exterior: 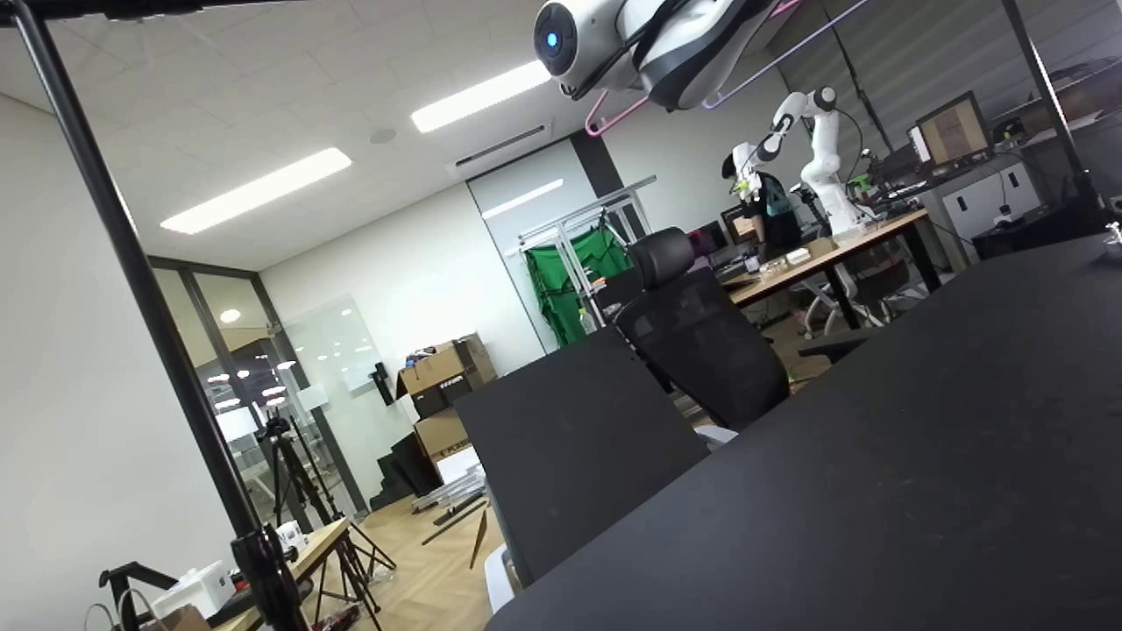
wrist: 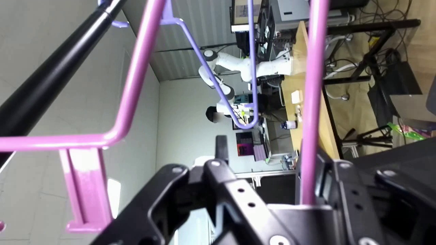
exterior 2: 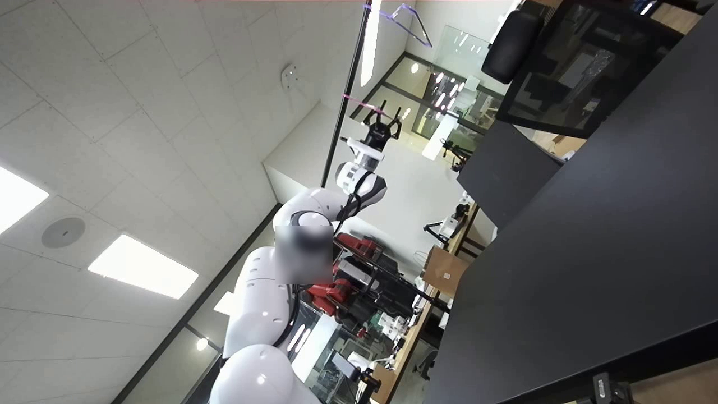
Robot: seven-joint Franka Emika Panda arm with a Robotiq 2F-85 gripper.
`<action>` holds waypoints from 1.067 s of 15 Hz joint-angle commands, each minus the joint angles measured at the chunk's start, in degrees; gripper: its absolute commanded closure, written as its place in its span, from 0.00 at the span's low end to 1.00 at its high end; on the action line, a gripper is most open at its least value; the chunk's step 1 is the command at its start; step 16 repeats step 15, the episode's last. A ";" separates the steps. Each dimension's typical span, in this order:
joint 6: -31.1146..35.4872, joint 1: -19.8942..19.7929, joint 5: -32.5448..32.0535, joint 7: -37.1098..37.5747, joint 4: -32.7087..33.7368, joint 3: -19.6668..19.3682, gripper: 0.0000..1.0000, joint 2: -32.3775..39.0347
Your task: Pick the pink hanger on the table and hang it on the stand
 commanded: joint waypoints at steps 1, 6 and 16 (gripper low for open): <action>4.63 -1.28 4.04 -2.52 -0.60 3.70 0.11 -1.78; 9.84 -2.14 12.97 -8.36 -3.51 10.55 0.00 -4.16; 11.50 0.08 13.78 -10.33 -4.17 13.55 0.00 -4.09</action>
